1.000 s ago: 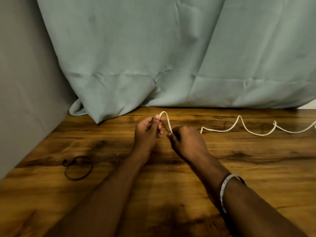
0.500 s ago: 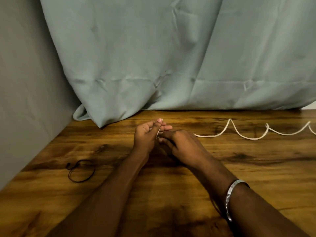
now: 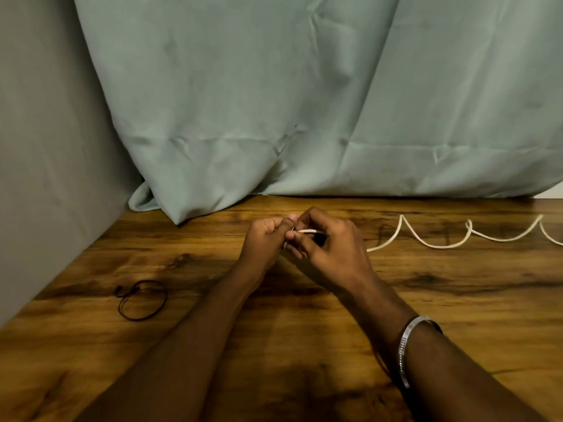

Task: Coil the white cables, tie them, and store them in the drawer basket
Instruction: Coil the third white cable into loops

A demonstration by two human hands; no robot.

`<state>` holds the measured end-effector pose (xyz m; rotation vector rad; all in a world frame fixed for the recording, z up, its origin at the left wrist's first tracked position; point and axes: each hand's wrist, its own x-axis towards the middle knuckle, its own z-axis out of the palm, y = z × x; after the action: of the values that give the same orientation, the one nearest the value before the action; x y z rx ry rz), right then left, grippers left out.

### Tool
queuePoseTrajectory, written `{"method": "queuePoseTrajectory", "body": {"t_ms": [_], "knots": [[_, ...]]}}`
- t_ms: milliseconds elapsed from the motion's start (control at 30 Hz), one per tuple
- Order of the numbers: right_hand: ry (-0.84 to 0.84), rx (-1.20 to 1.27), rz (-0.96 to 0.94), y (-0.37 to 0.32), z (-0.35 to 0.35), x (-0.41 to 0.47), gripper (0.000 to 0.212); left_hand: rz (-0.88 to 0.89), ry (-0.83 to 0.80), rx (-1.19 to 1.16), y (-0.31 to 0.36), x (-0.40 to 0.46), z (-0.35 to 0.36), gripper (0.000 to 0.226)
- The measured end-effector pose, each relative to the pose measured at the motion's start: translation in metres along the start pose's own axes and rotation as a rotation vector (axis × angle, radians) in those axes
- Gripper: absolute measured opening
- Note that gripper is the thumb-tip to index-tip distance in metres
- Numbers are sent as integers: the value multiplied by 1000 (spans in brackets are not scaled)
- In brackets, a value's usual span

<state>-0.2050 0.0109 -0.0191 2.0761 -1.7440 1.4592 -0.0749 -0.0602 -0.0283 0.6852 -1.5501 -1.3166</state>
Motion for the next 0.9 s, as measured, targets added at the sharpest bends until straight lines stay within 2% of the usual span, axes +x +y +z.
{"method": "queuePoseTrajectory", "body": {"t_ms": [133, 300, 533, 633, 767, 900], "knots": [[24, 20, 4, -4, 3, -2, 17, -40, 30, 0, 1, 1, -2, 36], [70, 44, 104, 1, -3, 0, 26, -199, -18, -74, 9, -7, 2, 30], [82, 521, 307, -7, 1, 3, 11, -314, -154, -310, 13, -11, 6, 32], [127, 644, 342, -5, 1, 5, 12, -325, -211, -436, 15, -10, 6, 30], [201, 592, 353, 0, 0, 10, 9, -317, -255, -607, 19, -10, 8, 33], [180, 659, 358, 0, 3, 9, 11, -288, -322, -656, 20, -13, 3, 26]]}}
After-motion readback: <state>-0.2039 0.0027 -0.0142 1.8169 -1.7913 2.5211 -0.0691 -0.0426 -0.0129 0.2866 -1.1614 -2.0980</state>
